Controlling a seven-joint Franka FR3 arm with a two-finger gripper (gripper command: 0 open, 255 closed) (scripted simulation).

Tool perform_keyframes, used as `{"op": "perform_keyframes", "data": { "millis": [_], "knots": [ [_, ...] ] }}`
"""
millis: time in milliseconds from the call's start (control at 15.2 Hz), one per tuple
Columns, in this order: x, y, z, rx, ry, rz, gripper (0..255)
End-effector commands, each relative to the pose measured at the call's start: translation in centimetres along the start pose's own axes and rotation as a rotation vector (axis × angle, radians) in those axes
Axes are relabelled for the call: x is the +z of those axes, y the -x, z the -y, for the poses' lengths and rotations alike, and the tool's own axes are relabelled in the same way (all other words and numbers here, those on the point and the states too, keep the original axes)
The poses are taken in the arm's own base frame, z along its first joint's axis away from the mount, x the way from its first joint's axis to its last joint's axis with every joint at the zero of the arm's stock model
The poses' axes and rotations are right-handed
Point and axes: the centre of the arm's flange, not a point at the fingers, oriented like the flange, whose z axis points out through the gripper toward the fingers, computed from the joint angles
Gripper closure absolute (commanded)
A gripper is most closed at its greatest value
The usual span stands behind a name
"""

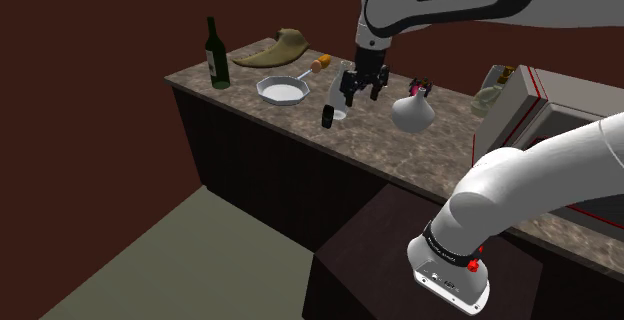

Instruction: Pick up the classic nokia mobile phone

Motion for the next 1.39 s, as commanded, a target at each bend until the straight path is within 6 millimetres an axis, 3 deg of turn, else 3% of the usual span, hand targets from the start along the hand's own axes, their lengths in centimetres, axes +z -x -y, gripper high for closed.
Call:
{"op": "perform_keyframes", "data": {
  "millis": [0, 660, 1320],
  "knots": [
    [1.2, -2.2, 0.0, 0.047, -0.002, -0.007, 0],
    [7.4, -13.3, -2.1, 0.275, -0.009, -0.031, 0],
    [13.2, -23.5, -6.4, 0.499, -0.016, -0.054, 0]
  ]
}}
